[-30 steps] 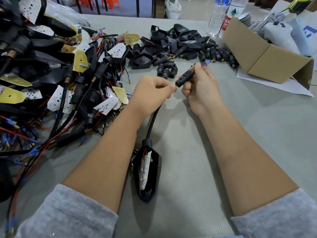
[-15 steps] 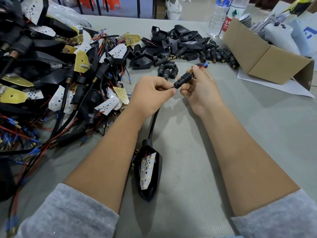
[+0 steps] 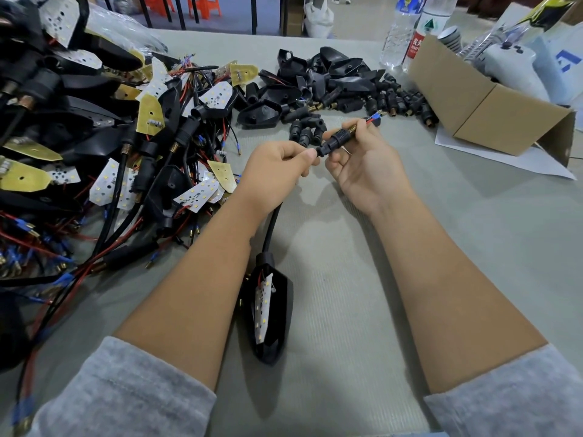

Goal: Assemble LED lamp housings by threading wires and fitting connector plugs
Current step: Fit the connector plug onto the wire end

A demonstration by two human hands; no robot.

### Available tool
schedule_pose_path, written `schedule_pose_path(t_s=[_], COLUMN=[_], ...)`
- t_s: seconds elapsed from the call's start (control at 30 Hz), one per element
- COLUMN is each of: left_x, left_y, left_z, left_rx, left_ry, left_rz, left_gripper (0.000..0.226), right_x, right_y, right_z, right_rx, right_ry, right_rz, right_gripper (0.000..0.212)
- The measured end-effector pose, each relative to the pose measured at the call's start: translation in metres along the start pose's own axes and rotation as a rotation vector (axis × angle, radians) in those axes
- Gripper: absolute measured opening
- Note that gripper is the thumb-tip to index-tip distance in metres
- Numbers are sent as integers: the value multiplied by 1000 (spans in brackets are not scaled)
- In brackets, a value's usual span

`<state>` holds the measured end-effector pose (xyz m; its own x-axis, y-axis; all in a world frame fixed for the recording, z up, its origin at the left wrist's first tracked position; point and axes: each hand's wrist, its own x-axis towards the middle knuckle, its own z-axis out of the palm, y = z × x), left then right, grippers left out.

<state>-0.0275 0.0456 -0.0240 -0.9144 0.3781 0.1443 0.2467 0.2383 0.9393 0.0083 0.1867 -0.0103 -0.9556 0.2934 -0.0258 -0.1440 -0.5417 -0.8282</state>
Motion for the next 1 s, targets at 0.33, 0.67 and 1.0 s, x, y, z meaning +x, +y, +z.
schedule_pose_path(t_s=[0.33,0.67,1.0], left_x=[2,0,-3], left_y=[-4,-3,1], left_z=[1,1,5], left_rx=[-36,-51,26], left_ry=[74,23,-53], left_rz=[44,74,28], left_gripper=[17,21,15], right_x=[-2,-4,-1], right_y=[2,0,1], right_z=[3,2,3], right_rx=[-121,-157,-209], right_ry=[3,31,75], right_rz=[-31,-17,-26], right_gripper=[26,25,27])
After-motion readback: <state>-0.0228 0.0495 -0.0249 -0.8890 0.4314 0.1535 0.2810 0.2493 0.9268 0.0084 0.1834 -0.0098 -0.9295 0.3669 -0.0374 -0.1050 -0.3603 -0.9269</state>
